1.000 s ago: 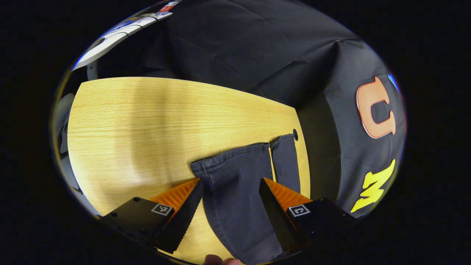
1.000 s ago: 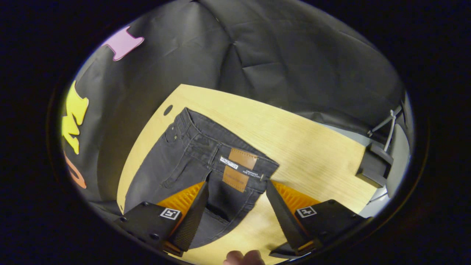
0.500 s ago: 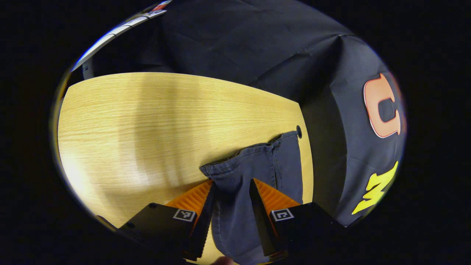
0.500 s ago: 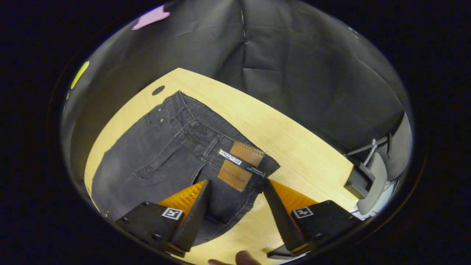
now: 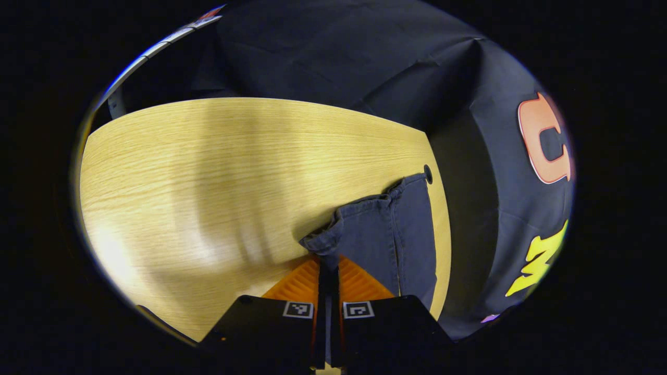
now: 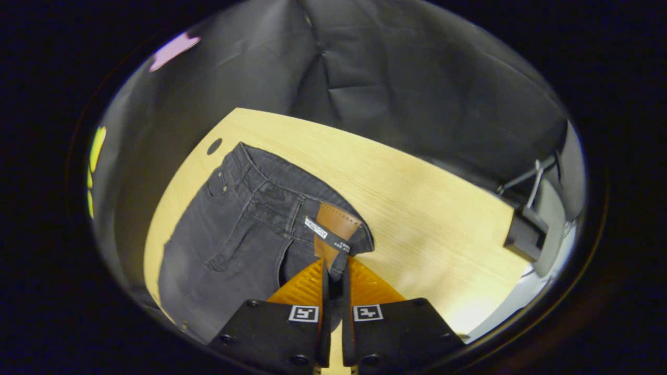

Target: Grasp the waist and the cuffs of the jeans and fold them to make the two legs overlap; first hold the waist and fold one-third of the jeans toward the cuffs, then hold the cuffs and fold the remaining one-third in the same direction to finish folding.

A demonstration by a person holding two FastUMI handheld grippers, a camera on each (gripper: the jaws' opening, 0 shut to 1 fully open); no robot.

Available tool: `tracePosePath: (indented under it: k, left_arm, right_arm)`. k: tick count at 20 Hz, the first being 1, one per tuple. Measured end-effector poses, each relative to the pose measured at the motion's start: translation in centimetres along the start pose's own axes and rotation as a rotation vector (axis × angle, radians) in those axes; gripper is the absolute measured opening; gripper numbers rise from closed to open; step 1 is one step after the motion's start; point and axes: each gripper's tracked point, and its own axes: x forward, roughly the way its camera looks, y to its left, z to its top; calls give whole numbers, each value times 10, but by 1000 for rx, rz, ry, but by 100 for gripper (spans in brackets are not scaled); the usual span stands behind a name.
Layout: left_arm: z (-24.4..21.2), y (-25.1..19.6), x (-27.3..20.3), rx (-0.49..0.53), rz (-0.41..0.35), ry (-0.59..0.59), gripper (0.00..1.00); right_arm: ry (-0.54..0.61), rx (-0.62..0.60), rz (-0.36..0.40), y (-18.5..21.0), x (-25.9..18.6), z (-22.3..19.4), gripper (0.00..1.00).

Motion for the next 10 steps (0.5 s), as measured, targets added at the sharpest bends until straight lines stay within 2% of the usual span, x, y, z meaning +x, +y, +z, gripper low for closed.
tracePosePath:
  k: [2, 4, 7, 10]
  left_arm:
    - [0, -11, -7, -22, -30, 15, 5]
    - [-1, -17, -15, -36, -23, 33, 4]
    - [2, -41, -33, -67, -38, 38, 4]
    - [8, -66, -42, -162, -41, 39, 3]
  right_arm:
    - [17, 41, 38, 3, -7, 2, 10]
    - [21, 63, 61, 6, -19, 8, 2]
    - [45, 119, 110, 22, -39, 10, 2]
    - [126, 221, 154, 47, -55, 16, 2]
